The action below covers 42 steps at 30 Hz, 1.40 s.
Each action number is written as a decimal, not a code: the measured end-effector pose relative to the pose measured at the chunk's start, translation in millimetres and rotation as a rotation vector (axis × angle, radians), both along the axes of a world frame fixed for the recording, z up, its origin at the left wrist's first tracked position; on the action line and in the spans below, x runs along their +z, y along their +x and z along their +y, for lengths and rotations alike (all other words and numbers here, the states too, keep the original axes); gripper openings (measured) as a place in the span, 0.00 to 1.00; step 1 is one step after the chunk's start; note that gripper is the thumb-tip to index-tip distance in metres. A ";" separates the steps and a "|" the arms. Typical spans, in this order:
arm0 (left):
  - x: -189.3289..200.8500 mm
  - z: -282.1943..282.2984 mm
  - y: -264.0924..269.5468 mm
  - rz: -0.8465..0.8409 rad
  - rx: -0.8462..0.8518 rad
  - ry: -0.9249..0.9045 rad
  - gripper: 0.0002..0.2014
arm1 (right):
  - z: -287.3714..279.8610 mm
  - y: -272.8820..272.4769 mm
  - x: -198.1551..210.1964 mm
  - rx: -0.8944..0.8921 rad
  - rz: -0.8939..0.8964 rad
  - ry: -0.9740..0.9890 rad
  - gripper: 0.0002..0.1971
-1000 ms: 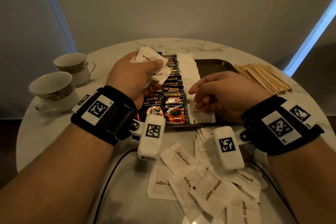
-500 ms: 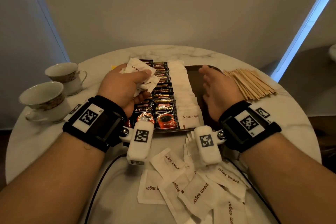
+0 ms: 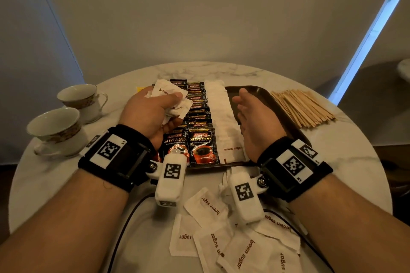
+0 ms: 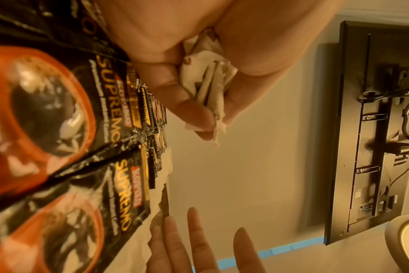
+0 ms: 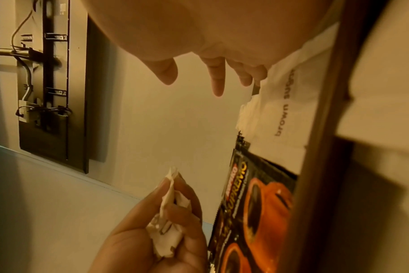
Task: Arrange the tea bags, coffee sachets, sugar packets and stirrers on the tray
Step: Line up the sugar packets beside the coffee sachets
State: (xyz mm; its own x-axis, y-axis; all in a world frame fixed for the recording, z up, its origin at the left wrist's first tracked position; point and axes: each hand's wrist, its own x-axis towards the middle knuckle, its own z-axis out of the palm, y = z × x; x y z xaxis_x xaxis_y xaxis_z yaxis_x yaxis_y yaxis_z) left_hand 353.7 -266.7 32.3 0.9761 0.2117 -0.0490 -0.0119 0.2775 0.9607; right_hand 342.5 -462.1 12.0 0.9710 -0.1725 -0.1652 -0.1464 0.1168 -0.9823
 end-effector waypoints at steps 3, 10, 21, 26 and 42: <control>0.5 0.3 -0.1 -0.002 -0.019 0.003 0.11 | -2.5 2.1 4.4 -0.002 0.027 0.065 0.26; 3.0 -2.5 1.4 0.067 -0.069 -0.097 0.08 | -16.6 22.8 11.9 0.030 0.045 0.085 0.31; 31.2 -29.0 25.5 -0.051 -0.171 0.020 0.14 | 17.9 49.6 42.9 0.201 -0.338 -0.106 0.05; 22.7 -19.4 37.0 -0.023 -0.137 0.003 0.09 | 11.5 57.1 30.2 0.222 -0.248 0.095 0.04; 18.8 -1.3 43.1 0.126 -0.026 -0.203 0.06 | -49.3 150.5 15.9 -0.115 0.001 -0.373 0.10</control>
State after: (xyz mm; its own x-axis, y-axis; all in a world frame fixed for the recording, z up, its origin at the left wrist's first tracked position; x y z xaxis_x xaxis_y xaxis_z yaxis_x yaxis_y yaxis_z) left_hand 396.8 -268.0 51.1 0.9645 0.1604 -0.2099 0.1142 0.4635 0.8787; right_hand 493.1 -511.4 28.0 0.9418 -0.3285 -0.0715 -0.1542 -0.2331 -0.9601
